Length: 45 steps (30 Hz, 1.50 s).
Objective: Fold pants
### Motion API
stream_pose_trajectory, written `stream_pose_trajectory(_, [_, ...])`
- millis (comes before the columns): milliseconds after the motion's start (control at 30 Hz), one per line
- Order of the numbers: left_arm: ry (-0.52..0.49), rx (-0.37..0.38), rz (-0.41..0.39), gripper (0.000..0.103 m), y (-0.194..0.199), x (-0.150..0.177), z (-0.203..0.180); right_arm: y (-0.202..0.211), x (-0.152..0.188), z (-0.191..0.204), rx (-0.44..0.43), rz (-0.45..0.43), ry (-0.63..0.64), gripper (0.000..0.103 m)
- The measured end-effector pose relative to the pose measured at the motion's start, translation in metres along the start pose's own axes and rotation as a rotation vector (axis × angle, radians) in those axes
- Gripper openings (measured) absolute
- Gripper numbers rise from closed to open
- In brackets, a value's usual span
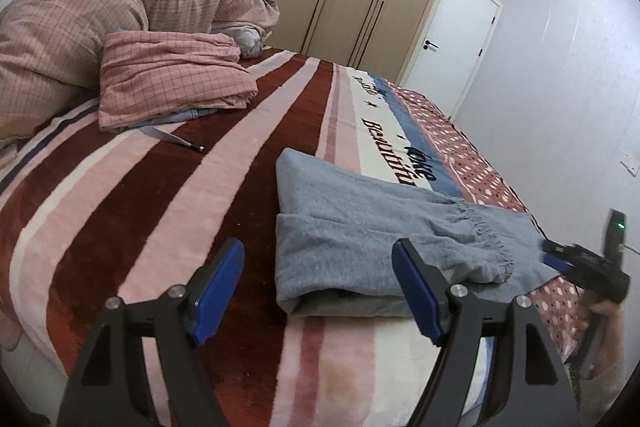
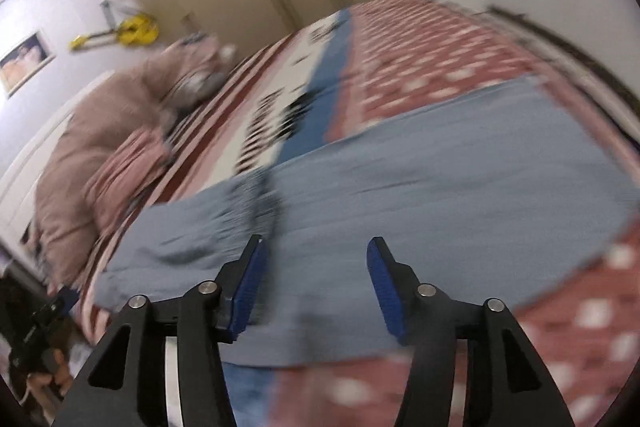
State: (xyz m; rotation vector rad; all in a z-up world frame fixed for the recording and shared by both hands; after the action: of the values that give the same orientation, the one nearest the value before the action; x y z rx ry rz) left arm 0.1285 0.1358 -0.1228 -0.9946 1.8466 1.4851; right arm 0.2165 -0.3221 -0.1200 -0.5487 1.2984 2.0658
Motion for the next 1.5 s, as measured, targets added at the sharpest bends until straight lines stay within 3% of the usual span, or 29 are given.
stream_pose_trajectory(200, [-0.006, -0.041, 0.003, 0.076, -0.007, -0.004, -0.011, 0.046, -0.003, -0.089, 0.159, -0.044, -0.146, 0.063])
stream_pose_trajectory(367, [-0.004, -0.118, 0.000, 0.077, -0.015, -0.011, -0.016, 0.036, -0.001, -0.113, 0.125, -0.021, -0.193, 0.063])
stream_pose_trajectory(567, [-0.036, -0.191, -0.020, 0.084, -0.025, -0.016, -0.020, 0.018, -0.015, -0.117, 0.096, -0.069, -0.199, 0.064])
stream_pose_trajectory(667, [-0.020, -0.240, 0.008, 0.086, -0.034, -0.018, -0.015, 0.009, -0.025, -0.117, 0.090, -0.090, -0.199, 0.063])
stream_pose_trajectory(733, [-0.016, -0.262, 0.008, 0.086, -0.037, -0.019, -0.013, 0.003, -0.032, -0.116, 0.094, -0.098, -0.191, 0.057])
stream_pose_trajectory(833, [-0.011, -0.273, -0.028, 0.087, -0.034, -0.023, -0.011, -0.002, -0.040, -0.116, 0.097, -0.104, -0.187, 0.031])
stream_pose_trajectory(867, [-0.013, -0.271, -0.037, 0.088, -0.032, -0.025, -0.010, -0.001, -0.042, -0.118, 0.099, -0.108, -0.184, 0.014])
stream_pose_trajectory(900, [-0.025, -0.278, -0.043, 0.090, -0.031, -0.026, -0.011, 0.000, -0.045, -0.118, 0.105, -0.119, -0.180, 0.005])
stream_pose_trajectory(933, [-0.042, -0.286, -0.050, 0.091, -0.029, -0.028, -0.012, 0.002, -0.047, -0.118, 0.100, -0.125, -0.177, 0.005])
stream_pose_trajectory(1033, [-0.092, -0.293, -0.072, 0.097, -0.024, -0.031, -0.016, 0.011, -0.055, -0.107, 0.080, -0.159, -0.148, 0.003])
stream_pose_trajectory(1200, [-0.120, -0.236, -0.090, 0.099, -0.015, -0.032, -0.019, 0.026, -0.069, -0.073, 0.048, -0.194, -0.083, 0.001])
stream_pose_trajectory(1300, [-0.150, -0.197, -0.092, 0.099, -0.010, -0.032, -0.020, 0.034, -0.077, -0.045, 0.029, -0.214, -0.030, 0.001])
stream_pose_trajectory(1500, [-0.155, -0.202, -0.099, 0.099, 0.004, -0.031, -0.003, 0.043, -0.083, 0.037, -0.039, -0.246, 0.116, 0.001])
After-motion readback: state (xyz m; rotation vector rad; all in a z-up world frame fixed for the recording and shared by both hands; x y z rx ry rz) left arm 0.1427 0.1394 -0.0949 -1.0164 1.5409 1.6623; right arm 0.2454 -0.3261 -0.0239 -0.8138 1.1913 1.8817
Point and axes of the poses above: each gripper's, at about its wrist camera, not at the fingertips, and y roughly against the way its jaws point, z to its left, x to its underside, the point moved 6 cm from there along -y, roughly the way its jaws point, and after that the axes turned 6 degrees about -y, right-handed, at the moved point
